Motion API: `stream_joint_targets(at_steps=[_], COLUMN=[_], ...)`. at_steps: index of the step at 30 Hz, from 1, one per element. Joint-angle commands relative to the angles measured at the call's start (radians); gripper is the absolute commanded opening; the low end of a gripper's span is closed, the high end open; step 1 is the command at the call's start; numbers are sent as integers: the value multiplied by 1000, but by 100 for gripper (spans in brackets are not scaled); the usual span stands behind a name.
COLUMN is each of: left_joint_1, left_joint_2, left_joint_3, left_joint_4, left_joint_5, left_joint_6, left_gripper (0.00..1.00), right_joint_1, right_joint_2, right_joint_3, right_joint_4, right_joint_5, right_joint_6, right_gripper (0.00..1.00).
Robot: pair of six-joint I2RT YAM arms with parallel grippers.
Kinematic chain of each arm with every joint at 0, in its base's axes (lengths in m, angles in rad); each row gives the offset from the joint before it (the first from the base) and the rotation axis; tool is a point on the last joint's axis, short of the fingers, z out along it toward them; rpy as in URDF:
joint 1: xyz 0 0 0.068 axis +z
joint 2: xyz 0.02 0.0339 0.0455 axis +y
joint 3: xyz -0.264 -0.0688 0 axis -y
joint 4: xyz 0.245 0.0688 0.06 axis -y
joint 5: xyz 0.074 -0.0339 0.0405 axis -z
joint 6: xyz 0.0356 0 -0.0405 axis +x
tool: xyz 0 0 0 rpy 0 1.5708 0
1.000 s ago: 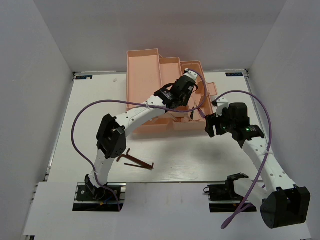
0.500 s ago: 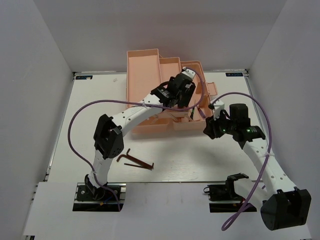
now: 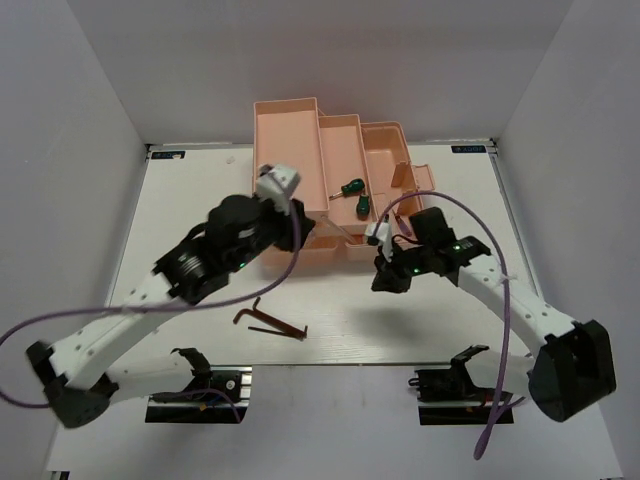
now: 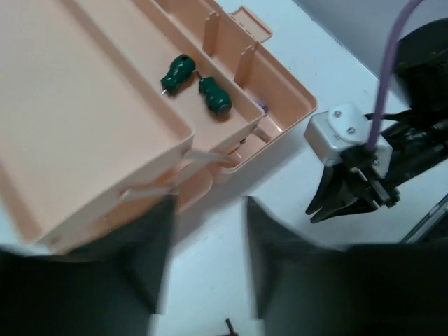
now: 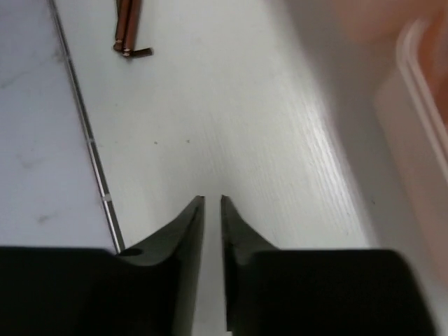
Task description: Sort the tools into containers
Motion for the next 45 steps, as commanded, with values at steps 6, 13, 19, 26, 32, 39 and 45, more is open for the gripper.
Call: stream_joint_targets(at_steps=[6, 13, 19, 26, 32, 39, 45], left_joint_1=[1, 1, 1, 1, 1, 1, 1], left_joint_2=[-276, -532, -634, -701, -711, -729, -738], left_joint_3=[-317, -382, -371, -390, -390, -399, -408], left_joint_4=[-306, -592, -682, -652, -610, -600, -590], left_joint_5=[-234, -464, -494, -473, -441, -441, -432], left_joint_6=[-343, -741, -757, -692, -637, -628, -628], left_gripper=[70, 78, 49, 69, 72, 73, 73], right_joint_1=[413, 614, 668, 737, 781, 809, 814], right_joint_2=[317, 560, 728, 848, 908, 960, 983], right_joint_3=[243, 485, 638, 748, 819, 857, 859], right_joint_4=[35, 73, 59, 18, -10, -25, -17], right_joint_5=[308, 443, 433, 471, 496, 565, 614], right_joint_6=[89, 281, 372, 376, 378, 370, 370], right_gripper=[36, 42, 17, 27, 28, 28, 28])
